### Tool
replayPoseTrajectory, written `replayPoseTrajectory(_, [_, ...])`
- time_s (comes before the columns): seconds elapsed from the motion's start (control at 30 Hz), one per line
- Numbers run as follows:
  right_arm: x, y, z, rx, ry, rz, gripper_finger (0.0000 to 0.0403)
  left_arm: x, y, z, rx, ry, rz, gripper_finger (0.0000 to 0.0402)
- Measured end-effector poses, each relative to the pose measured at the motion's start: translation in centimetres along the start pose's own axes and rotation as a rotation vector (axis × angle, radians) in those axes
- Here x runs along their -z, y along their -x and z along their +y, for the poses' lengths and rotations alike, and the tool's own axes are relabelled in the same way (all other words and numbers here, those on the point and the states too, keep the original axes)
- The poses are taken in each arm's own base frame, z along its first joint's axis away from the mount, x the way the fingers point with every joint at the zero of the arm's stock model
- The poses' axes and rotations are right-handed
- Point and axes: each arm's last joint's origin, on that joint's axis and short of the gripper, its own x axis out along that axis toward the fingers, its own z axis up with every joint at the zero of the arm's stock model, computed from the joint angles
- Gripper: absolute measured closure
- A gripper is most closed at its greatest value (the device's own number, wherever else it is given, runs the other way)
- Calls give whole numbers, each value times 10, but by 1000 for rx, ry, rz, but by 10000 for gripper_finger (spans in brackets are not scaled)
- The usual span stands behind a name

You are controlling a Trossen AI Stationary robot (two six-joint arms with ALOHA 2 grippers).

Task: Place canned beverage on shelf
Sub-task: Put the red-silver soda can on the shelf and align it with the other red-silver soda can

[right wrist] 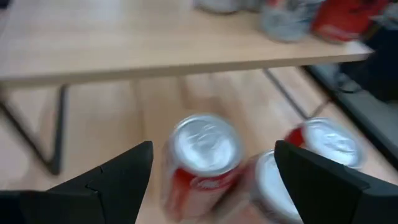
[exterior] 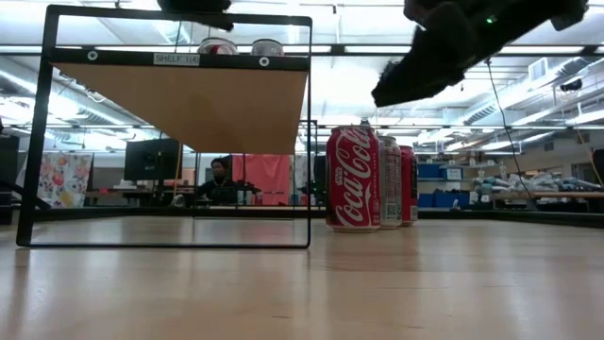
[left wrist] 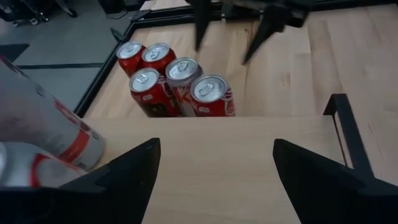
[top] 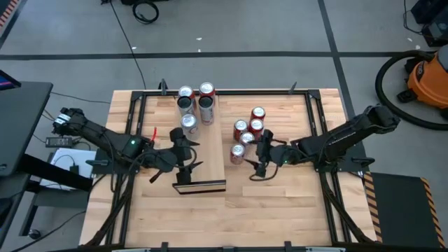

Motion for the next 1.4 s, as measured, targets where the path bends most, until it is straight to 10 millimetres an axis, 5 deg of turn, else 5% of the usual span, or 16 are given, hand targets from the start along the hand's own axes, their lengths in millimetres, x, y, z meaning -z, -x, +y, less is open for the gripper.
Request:
replayPoseTrajectory(0.43, [40, -21, 45, 105, 15, 57, 57, -6, 14, 0, 14, -25, 52, 79])
replayPoseTrajectory(0.63, [52, -37, 50, 123, -23, 75, 57, -4, 19, -3, 33, -28, 58, 79])
replayPoseTrajectory(0.83, [52, -50, 64, -107, -5, 26, 57, -4, 22, -4, 44, -35, 55, 79])
replayPoseTrajectory(1.4, [20, -2, 32, 343, 21, -66, 57, -2, 22, -3, 39, -39, 71, 79])
